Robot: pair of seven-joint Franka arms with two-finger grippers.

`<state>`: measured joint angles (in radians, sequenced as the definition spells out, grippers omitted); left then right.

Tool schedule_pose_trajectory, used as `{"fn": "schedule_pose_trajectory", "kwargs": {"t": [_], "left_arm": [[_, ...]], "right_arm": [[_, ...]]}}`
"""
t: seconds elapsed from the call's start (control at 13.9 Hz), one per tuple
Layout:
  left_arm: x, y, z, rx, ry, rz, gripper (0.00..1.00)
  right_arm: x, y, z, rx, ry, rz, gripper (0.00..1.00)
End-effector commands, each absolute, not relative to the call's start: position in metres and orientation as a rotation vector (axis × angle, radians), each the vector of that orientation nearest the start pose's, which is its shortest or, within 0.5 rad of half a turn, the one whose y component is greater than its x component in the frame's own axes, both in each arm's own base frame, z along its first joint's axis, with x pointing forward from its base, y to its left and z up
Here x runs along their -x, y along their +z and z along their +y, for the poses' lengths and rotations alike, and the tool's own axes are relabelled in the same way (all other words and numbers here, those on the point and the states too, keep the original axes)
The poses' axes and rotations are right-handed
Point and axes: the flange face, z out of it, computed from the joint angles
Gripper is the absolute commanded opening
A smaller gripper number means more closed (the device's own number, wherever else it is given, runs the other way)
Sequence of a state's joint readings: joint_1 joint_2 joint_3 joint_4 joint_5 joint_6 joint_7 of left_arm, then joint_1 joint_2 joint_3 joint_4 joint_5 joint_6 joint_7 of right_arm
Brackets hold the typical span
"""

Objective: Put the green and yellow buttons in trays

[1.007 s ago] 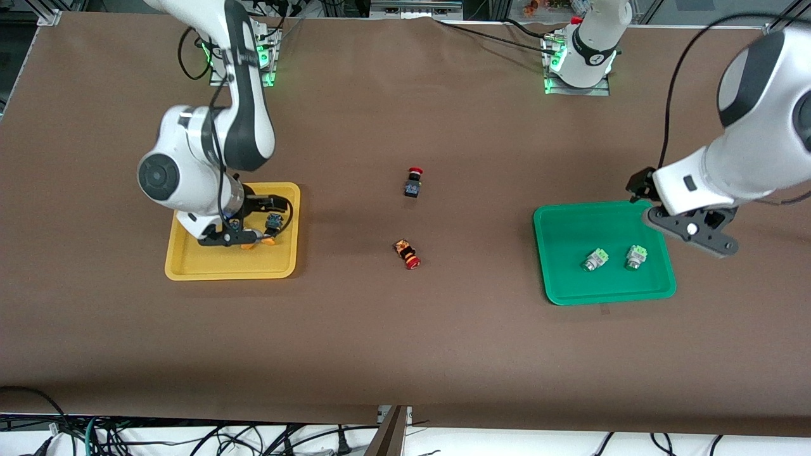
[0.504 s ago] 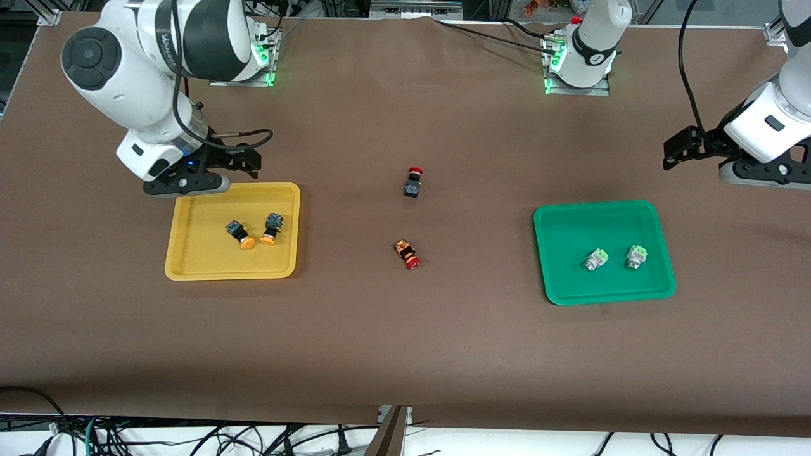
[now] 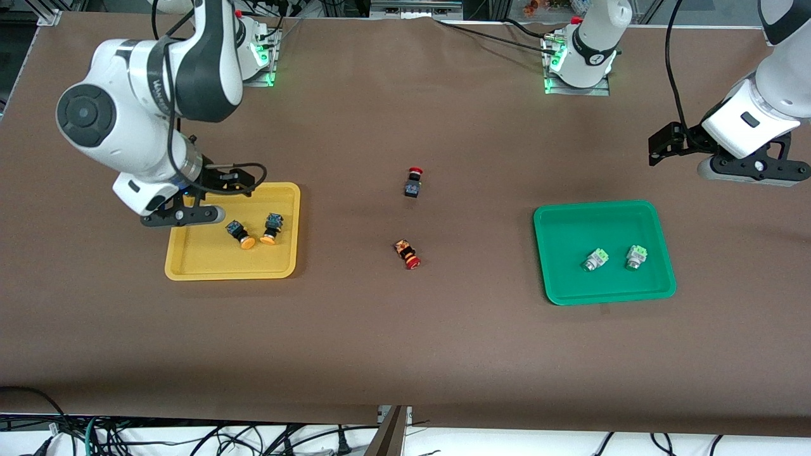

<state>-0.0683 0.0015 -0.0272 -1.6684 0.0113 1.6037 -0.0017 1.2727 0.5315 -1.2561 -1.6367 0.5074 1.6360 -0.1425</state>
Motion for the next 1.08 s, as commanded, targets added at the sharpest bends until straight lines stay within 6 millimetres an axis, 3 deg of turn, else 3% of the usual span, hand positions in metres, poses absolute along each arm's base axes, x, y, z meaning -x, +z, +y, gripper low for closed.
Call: {"fn": "schedule_pose_trajectory", "kwargs": {"t": [0.0, 0.22, 0.43, 0.72, 1.01], "left_arm": [[-0.547, 0.584, -0.055, 3.14, 0.087, 0.134, 1.0], [-0.547, 0.584, -0.054, 3.139, 0.087, 0.142, 1.0], [-0.548, 0.583, -0.053, 3.139, 0.089, 0.137, 1.0], [-0.548, 0.584, -0.054, 3.139, 0.085, 0.139, 1.0], [-0.55, 0.587, -0.056, 3.139, 0.073, 0.142, 1.0]], "right_arm": [[-0.609, 0.486, 0.153, 3.11, 0.303, -0.173, 0.99], [-0.61, 0.506, 0.137, 3.098, 0.304, -0.196, 0.99], [-0.596, 0.527, 0.115, 3.087, 0.29, -0.211, 0.99], [-0.554, 0.572, 0.08, 3.099, 0.212, -0.224, 0.99], [-0.515, 0.609, 0.065, 3.125, 0.176, -0.248, 0.99]]}}
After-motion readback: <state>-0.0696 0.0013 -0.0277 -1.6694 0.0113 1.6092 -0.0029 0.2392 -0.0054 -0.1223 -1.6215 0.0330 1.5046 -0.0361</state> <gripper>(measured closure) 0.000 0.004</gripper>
